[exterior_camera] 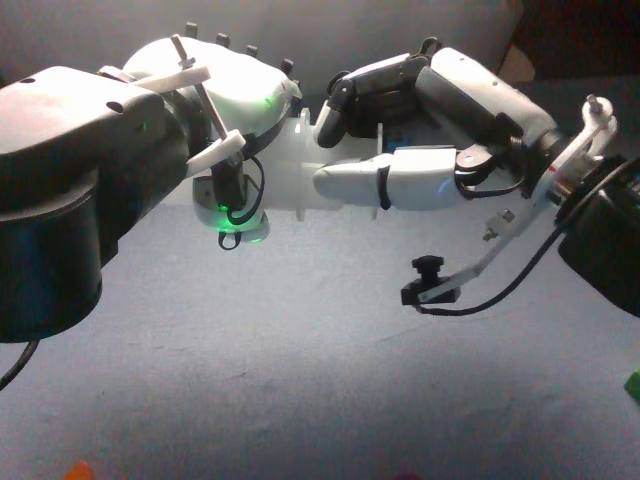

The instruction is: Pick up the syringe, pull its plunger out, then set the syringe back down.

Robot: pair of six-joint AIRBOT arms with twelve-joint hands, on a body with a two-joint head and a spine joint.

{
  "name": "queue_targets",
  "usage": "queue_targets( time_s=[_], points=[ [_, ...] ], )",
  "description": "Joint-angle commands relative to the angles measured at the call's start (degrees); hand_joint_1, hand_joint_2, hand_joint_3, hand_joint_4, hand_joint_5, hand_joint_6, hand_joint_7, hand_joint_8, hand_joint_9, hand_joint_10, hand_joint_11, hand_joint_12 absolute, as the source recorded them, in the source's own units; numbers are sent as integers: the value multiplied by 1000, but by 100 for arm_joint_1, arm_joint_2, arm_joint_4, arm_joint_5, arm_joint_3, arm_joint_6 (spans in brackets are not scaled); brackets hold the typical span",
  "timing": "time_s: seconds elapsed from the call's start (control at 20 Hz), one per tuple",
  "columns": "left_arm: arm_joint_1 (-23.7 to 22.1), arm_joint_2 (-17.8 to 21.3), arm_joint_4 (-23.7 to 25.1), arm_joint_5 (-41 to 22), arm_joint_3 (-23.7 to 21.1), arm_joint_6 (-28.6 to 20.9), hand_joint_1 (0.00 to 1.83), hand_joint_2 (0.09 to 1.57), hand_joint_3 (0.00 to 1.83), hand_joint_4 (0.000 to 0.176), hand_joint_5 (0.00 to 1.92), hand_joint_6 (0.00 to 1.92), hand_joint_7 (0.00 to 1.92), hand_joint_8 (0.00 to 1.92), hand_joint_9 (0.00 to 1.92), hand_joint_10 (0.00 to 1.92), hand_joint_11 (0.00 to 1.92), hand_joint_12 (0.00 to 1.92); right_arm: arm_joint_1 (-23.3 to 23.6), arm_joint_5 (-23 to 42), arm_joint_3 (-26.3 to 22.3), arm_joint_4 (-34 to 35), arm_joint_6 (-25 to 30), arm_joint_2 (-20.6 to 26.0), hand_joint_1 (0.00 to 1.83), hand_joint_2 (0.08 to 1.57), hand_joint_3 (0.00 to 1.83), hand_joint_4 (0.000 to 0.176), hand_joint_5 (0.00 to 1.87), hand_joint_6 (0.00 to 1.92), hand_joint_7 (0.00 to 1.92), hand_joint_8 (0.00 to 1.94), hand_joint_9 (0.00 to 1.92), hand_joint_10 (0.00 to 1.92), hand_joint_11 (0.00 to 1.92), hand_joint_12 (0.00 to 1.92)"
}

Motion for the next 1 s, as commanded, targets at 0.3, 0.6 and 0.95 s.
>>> queue_targets(
  time_s=[0.3,0.6,0.95],
  points=[
    [-79,46,535,-356,31,152,1335,1238,0,0,710,1347,760,1337,648,1573,453,1526,111,561,44,-95,-543,249,1387,1081,0,0,905,951,1040,791,1114,1021,1044,1035],
    [-72,46,535,-330,30,155,1332,1243,1,0,708,1360,730,1352,652,1583,451,1543,180,573,105,-98,-966,392,1388,1080,0,0,903,950,1047,779,1114,1020,1039,1033],
    [-56,51,535,-331,17,155,1332,1247,1,0,660,1380,747,1357,662,1582,459,1523,255,553,138,-273,-1133,624,1388,1080,0,0,904,948,1055,770,1107,1025,1040,1035]
  ],
)
